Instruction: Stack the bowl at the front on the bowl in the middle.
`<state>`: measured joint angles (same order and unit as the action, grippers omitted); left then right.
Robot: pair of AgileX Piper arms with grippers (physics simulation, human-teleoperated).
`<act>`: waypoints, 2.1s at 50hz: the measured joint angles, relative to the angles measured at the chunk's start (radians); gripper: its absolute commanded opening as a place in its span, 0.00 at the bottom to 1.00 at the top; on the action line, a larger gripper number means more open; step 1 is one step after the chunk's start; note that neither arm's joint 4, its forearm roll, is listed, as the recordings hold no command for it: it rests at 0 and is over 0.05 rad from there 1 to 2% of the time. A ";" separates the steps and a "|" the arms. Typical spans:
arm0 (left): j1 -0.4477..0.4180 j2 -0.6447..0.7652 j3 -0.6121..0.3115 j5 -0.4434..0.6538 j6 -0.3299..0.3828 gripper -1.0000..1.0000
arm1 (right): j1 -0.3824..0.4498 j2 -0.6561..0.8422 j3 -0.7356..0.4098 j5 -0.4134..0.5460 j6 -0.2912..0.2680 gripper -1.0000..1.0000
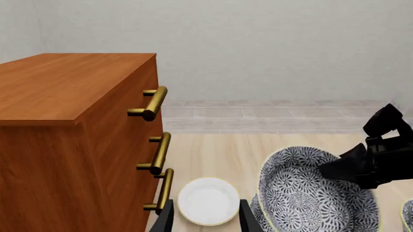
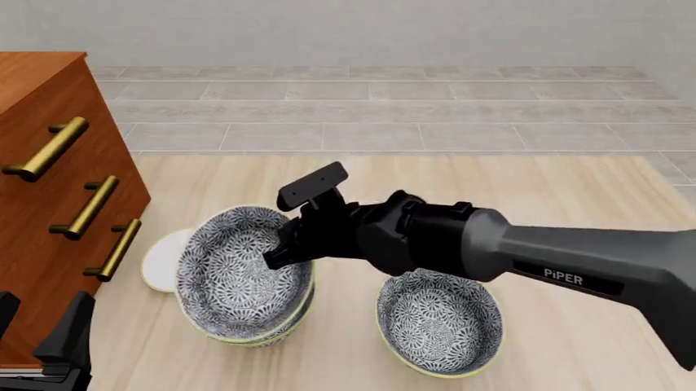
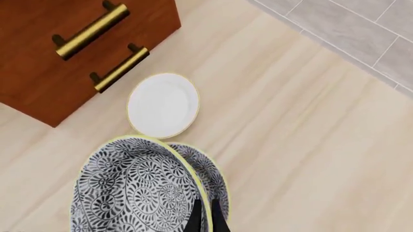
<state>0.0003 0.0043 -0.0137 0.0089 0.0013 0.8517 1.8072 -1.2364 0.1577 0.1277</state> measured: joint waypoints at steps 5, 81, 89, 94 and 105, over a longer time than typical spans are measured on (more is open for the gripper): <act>0.000 0.000 0.000 0.000 0.000 1.00 | 0.002 0.007 0.001 -0.005 0.002 0.00; 0.000 0.000 0.000 0.000 0.000 1.00 | -0.042 0.105 -0.017 -0.073 0.026 1.00; 0.000 0.000 0.000 0.000 0.000 1.00 | -0.043 0.091 -0.014 -0.069 0.022 1.00; 0.000 0.000 0.000 0.000 0.000 1.00 | -0.041 0.072 -0.007 -0.065 0.019 1.00; 0.000 0.000 0.000 0.000 0.000 1.00 | -0.043 -0.009 0.030 -0.056 0.005 1.00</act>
<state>0.0003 0.0043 -0.0137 0.0089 0.0013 0.8082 1.7981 -1.2068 0.1021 0.1326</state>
